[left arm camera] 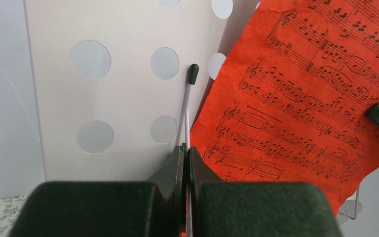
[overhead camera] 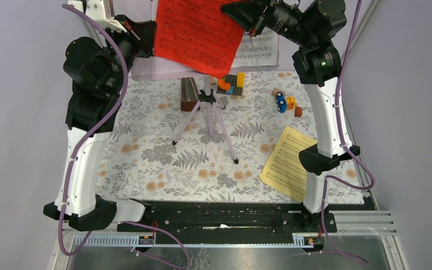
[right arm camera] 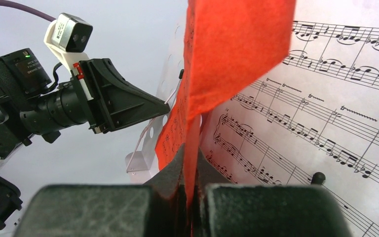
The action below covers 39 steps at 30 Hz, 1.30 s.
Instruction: Set up the instrument practice props
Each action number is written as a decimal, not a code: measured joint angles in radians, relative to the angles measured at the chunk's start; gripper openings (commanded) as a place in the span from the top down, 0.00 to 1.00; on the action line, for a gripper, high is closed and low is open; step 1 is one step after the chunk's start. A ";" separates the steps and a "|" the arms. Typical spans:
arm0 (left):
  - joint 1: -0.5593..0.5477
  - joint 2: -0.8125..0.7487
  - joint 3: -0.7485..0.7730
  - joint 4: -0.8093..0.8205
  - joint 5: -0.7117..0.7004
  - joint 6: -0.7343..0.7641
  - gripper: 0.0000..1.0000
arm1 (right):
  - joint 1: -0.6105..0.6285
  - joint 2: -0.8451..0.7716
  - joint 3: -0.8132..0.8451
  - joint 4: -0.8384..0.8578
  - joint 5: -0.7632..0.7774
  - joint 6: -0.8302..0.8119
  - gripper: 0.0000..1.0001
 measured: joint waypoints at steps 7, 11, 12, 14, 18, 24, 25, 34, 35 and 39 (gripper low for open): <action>0.008 -0.002 0.000 0.000 0.036 0.006 1.00 | 0.000 0.000 -0.002 0.000 0.014 -0.007 1.00; 0.013 -0.002 0.000 0.001 0.061 0.025 1.00 | 0.000 0.000 -0.011 0.000 0.029 -0.018 1.00; 0.013 -0.003 0.000 0.001 0.065 0.030 1.00 | 0.001 0.000 -0.015 0.000 0.030 -0.022 1.00; 0.014 -0.005 0.000 0.001 0.068 0.040 1.00 | 0.001 0.000 -0.022 -0.001 0.032 -0.027 1.00; 0.016 -0.009 0.000 0.000 0.073 0.049 1.00 | 0.003 0.000 -0.024 -0.007 0.034 -0.036 1.00; 0.019 -0.010 0.000 0.000 0.088 0.063 1.00 | 0.019 0.000 -0.024 -0.007 0.050 -0.051 1.00; 0.021 -0.010 0.000 0.000 0.092 0.064 1.00 | 0.022 0.000 -0.024 -0.007 0.051 -0.055 1.00; 0.032 -0.017 0.000 -0.001 0.133 0.074 1.00 | 0.055 0.006 -0.024 -0.006 0.051 -0.087 0.98; 0.034 -0.018 0.000 -0.001 0.142 0.078 1.00 | 0.058 0.010 -0.024 -0.006 0.051 -0.092 0.98; 0.035 -0.029 -0.017 0.002 0.165 0.092 1.00 | 0.076 0.033 -0.022 -0.004 0.057 -0.114 0.98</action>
